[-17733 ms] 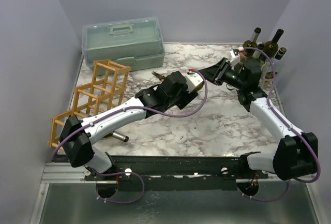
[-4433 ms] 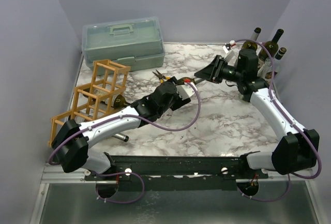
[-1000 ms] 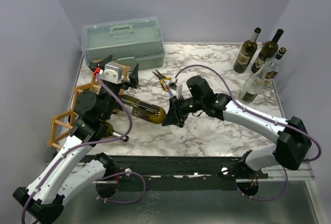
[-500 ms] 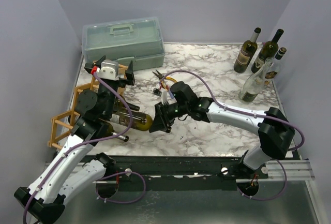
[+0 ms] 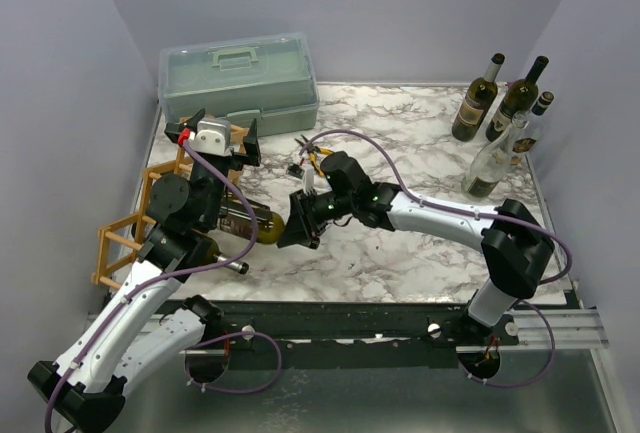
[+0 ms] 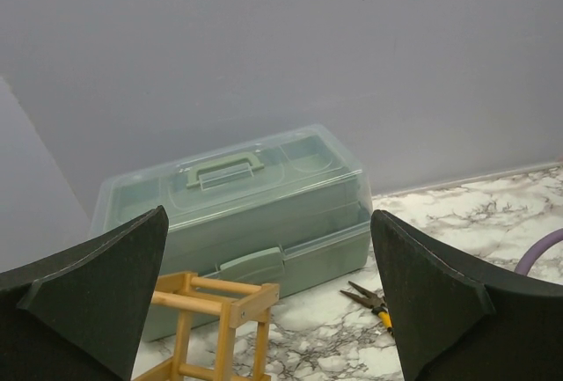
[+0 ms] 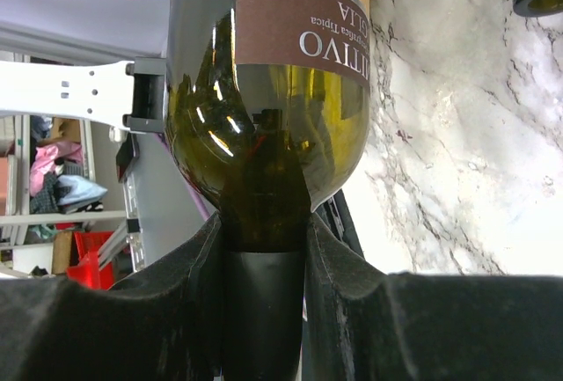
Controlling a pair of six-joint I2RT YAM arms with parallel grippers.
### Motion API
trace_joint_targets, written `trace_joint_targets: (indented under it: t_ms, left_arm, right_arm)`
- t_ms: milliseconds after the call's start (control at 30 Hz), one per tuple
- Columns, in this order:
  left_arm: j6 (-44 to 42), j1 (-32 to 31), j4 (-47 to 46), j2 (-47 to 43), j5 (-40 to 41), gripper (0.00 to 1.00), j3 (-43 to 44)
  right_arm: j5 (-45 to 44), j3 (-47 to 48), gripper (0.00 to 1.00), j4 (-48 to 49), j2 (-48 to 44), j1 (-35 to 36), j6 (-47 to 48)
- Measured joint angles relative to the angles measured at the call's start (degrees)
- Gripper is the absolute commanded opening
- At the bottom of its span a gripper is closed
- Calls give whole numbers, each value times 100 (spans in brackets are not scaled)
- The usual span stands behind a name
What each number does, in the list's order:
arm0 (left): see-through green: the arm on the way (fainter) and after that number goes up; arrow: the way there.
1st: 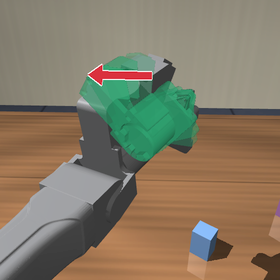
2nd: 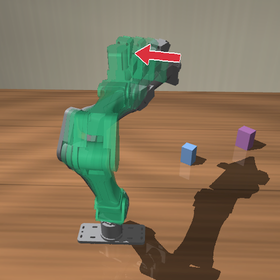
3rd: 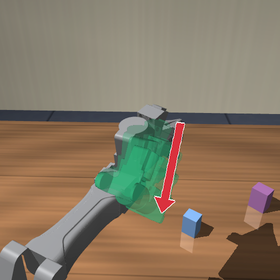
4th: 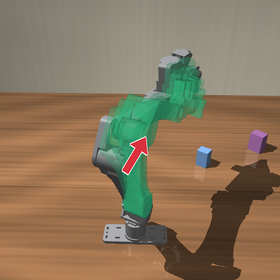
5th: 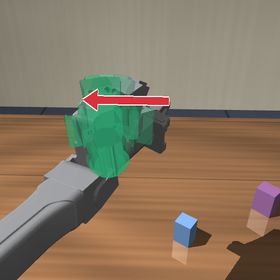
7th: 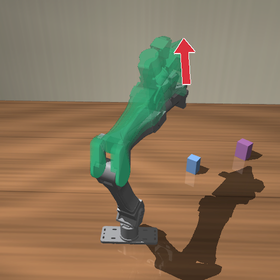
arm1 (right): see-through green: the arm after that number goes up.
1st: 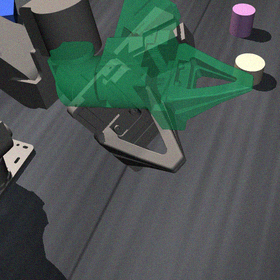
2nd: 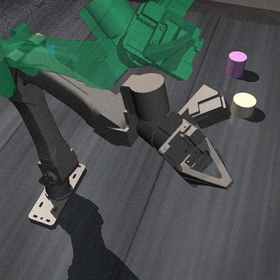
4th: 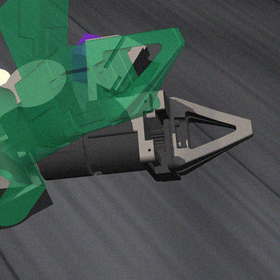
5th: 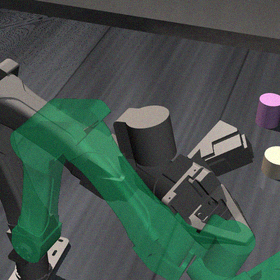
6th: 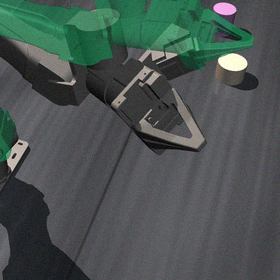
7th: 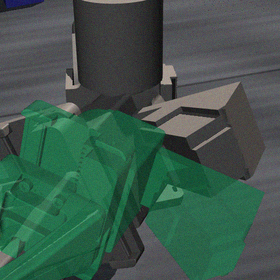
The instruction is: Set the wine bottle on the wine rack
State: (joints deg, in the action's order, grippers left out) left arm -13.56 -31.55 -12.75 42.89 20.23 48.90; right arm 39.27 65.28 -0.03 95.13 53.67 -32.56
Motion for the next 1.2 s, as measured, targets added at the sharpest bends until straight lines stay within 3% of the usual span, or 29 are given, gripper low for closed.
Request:
trace_joint_targets:
  t_ms: [467, 1200]
  left_arm:
    - [2, 0, -2, 4, 0, 99, -24]
    - [2, 0, -7, 120, 4, 99, -87]
  right_arm:
    - [33, 439, 1, 514, 726, 2, -275]
    - [151, 2155, 1, 1069, 2380, 153, -949]
